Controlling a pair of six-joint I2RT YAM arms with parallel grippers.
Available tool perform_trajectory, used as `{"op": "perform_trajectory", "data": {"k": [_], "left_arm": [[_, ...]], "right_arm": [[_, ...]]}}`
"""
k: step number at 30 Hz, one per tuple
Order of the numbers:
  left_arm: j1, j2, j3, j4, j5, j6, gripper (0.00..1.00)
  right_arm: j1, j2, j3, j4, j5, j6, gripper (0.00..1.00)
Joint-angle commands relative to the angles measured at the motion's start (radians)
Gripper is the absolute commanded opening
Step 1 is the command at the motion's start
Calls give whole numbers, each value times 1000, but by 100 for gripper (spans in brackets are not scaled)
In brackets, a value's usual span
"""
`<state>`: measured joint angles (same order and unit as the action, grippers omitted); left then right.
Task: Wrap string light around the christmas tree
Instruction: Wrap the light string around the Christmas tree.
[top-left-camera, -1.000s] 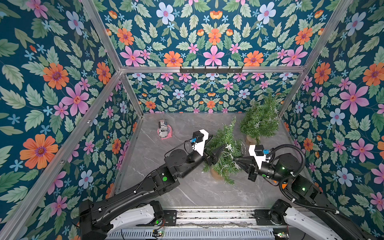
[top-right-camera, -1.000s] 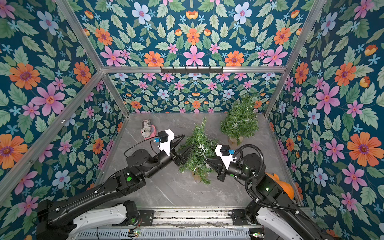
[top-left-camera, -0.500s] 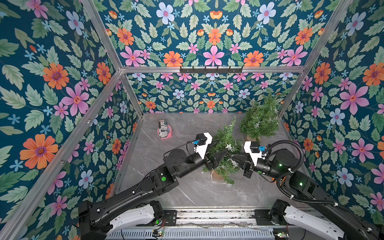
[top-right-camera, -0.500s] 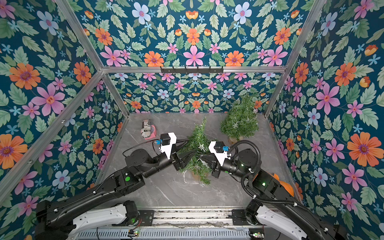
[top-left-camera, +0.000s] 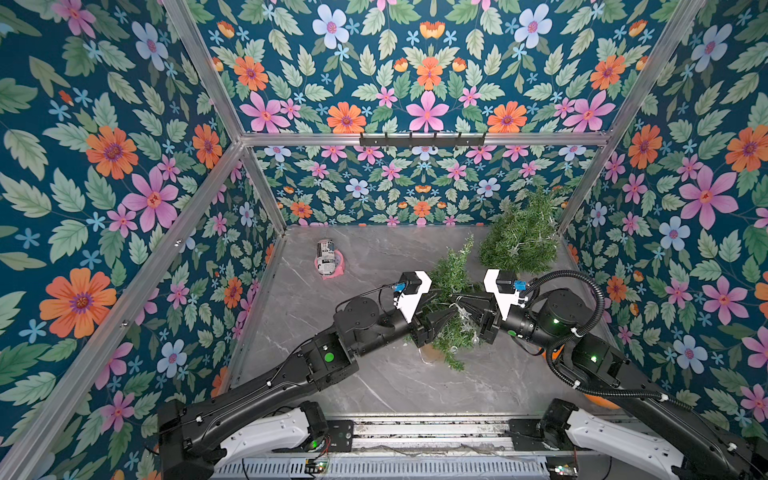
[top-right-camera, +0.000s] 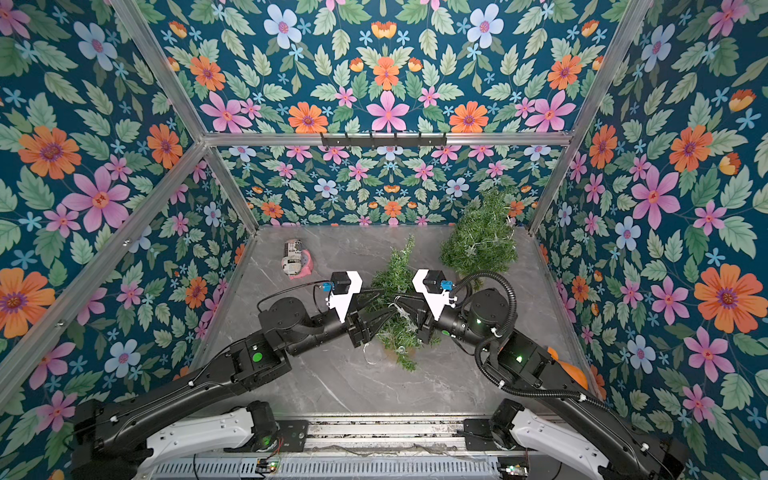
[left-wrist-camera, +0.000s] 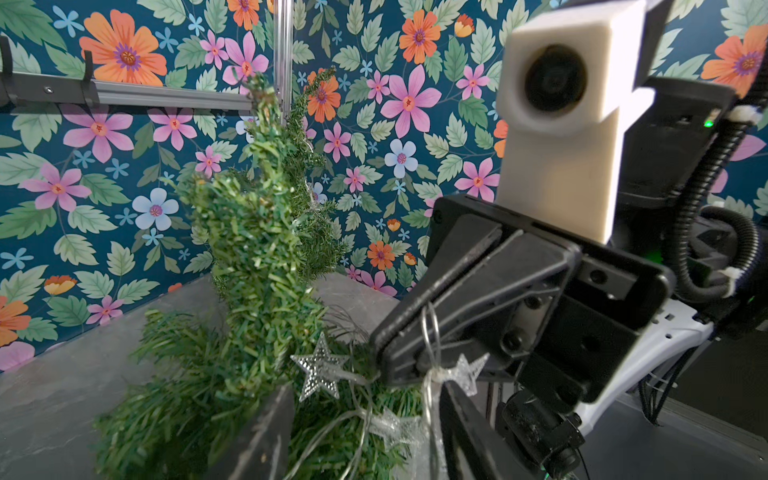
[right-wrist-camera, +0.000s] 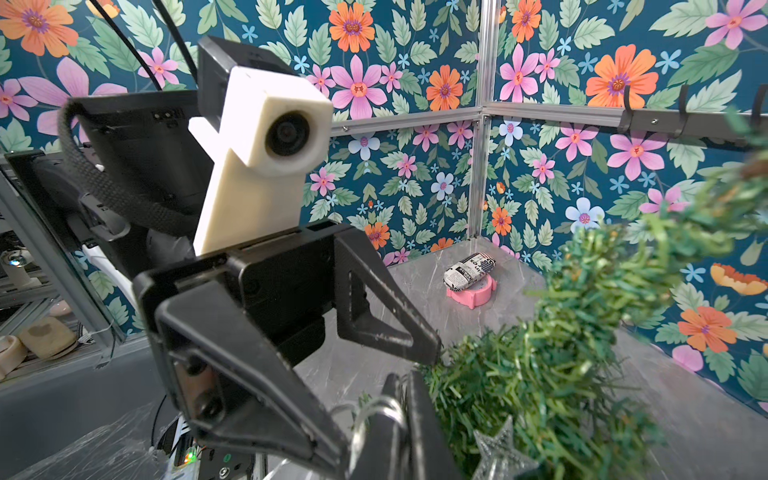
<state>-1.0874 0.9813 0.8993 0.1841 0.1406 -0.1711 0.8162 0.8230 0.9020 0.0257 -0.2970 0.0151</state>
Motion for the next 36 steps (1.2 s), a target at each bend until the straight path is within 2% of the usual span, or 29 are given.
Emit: {"op": "perform_trajectory", "data": {"k": [1,2,6,9,13,19,22,26,28,31,36], "left_arm": [[1,7,7,-2,16,-2,51],[1,7,6,-3,4,-1,46],[1,-2,12,-2,-14,2,15],[0,-26,15,-3,-47,7,0],[0,-57,3,10,-97,11,0],[0,-72,25,-15,-158,32,0],[0,-73,41,-24,-198,62,0],[1,-44,78,-47,-322,98,0],[1,-18,95,-54,-396,115,0],[1,10,111,-47,-442,135,0],[2,52,93,0,-511,165,0]], "right_arm": [[1,-1,4,51,39,-7,9],[2,0,4,49,39,-9,9],[1,-12,-3,22,53,-21,12],[1,-32,-21,15,108,-25,18],[1,-51,-35,-8,183,-32,27],[1,-70,-44,-29,203,-57,40],[2,-93,-62,-8,212,-68,50],[1,-133,-95,31,223,-75,60],[1,-158,-111,45,236,-81,62],[1,-187,-138,65,277,-91,62],[1,-239,-183,94,428,-98,62]]}}
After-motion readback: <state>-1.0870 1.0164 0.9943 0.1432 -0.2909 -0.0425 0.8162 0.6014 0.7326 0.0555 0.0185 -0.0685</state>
